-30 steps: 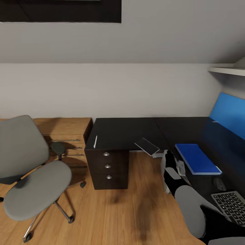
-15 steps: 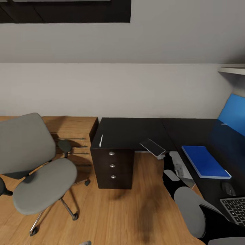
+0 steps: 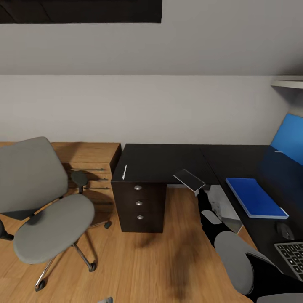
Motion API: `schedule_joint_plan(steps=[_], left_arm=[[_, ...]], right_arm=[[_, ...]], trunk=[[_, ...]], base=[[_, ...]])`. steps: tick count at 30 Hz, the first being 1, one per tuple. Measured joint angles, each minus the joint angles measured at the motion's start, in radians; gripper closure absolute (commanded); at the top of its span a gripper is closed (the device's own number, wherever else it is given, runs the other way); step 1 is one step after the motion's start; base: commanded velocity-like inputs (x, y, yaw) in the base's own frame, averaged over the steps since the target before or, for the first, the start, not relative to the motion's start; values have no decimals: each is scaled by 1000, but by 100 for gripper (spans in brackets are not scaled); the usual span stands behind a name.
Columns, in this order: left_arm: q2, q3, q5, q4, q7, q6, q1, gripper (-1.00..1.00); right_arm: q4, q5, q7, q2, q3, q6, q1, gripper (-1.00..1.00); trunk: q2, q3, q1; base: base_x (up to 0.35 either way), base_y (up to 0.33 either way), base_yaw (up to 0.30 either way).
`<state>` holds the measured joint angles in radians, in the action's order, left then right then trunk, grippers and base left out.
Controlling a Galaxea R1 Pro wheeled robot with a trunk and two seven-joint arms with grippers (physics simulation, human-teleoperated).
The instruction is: In the bedroom, organize the workspace by keeping the computer under the desk, ensuring the monitor is on the desk, placing the keyboard on the desk next to the monitor, placing the mouse on the desk next to the keyboard, moving the folder from the swivel chair onto the desk next to the mouse, stacking the notebook on top of the folder with the pen on top of the notebook, and positioning the swivel chair next to the desk.
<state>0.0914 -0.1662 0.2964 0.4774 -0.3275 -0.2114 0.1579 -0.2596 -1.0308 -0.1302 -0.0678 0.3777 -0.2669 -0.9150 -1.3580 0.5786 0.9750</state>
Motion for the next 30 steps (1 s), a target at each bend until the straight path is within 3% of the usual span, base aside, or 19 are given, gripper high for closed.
schedule_joint_plan(steps=[3, 20, 30], left_arm=[[0, 0, 0, 0, 0, 1, 0, -100], [0, 0, 0, -1, -2, 1, -1, -100], [1, -2, -1, -1, -2, 0, 0, -100]], right_arm=[[3, 0, -41, -1, 1, 1, 2, -100], [1, 5, -71, 8, 1, 9, 19, -100], [-2, 9, -124, 32, 1, 224, 24, -100]], trunk=[[-21, 9, 12], [-140, 63, 77], [-210, 94, 115]], base=[[0, 0, 0], [0, 0, 0], [0, 0, 0]])
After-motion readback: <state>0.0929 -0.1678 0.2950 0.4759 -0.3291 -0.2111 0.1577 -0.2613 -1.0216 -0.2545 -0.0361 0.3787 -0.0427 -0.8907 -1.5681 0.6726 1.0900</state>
